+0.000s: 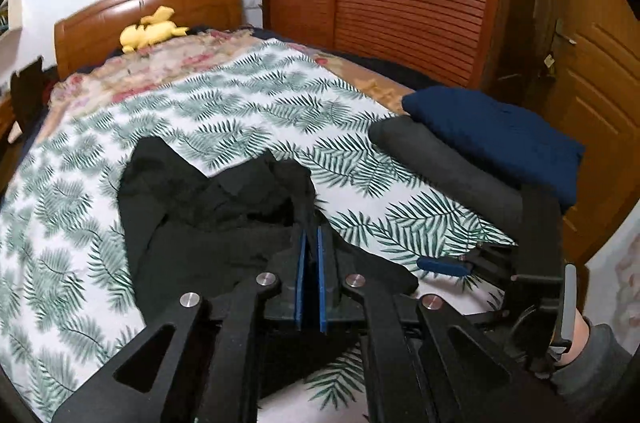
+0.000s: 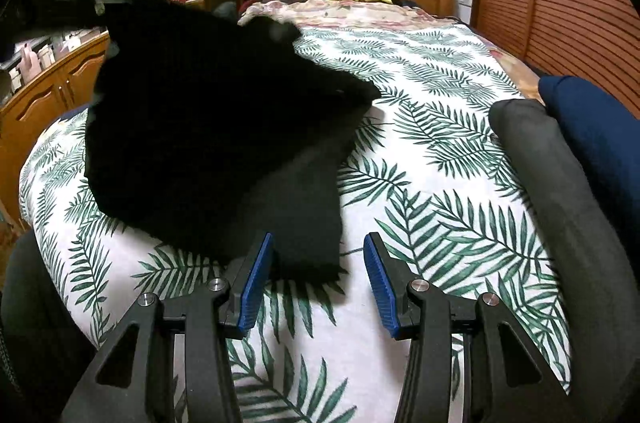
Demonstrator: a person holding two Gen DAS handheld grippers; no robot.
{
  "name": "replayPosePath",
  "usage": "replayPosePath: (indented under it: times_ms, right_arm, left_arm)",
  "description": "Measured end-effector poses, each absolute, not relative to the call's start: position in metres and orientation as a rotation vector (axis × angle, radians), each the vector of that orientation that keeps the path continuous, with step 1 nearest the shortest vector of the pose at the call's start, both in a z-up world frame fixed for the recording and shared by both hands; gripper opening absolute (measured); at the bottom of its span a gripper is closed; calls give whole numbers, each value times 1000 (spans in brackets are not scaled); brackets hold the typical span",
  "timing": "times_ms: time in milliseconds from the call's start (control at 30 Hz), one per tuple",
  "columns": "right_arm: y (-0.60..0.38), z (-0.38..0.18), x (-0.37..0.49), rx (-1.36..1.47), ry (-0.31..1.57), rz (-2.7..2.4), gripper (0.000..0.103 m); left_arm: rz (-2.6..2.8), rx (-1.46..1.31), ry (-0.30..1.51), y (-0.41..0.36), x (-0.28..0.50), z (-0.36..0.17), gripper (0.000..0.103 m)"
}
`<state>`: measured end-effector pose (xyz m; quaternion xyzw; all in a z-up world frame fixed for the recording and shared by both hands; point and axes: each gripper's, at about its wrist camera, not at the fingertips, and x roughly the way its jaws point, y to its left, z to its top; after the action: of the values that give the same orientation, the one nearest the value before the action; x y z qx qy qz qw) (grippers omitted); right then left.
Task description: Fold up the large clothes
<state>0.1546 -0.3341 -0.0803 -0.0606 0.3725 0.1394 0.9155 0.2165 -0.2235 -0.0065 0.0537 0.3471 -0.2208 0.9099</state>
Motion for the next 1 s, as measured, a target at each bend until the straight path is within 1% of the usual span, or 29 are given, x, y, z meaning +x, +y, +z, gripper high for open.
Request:
replayPosePath:
  times_ms: [33,100,167,200,233,267,300,367,433,767,1000]
  right_arm:
    - [-336,-81,156,-125,766,287,49]
    - [-337,-81,156,-128,764,288,49]
    - [-336,-80,155,-128,762,291,49]
    - [-336,-80,156,-127,760,294,49]
    - [-335,-79,156,-126,757,298,49]
    - [-334,-77,155,-125,752,303,49]
    - [-333,-75,154,-124,746,310,49]
    - [-329,-70,151,-120,728,328,49]
    - [-326,-65,149,-106,709,349,49]
    - [-312,-40,150,-80,625,389,49]
    - [-301,-22,146,-54,546,447,49]
  left_arm:
    - [-451,119,716,-223,215,-7,4]
    - [-442,130,699,-226,211,-5,10]
    - [-443,134,670,-224,202,1,22]
    - [-436,136,648,-220,197,5,36]
    - [-429,135,624,-217,193,9,48]
    - [-424,133,608,-214,191,10,55]
    - [-416,127,591,-208,186,13,59]
    - [-405,109,579,-197,182,15,75]
    - [-389,91,573,-183,178,14,78]
    - [-310,68,638,-130,180,-26,78]
    - [-291,74,659,-114,174,-47,78]
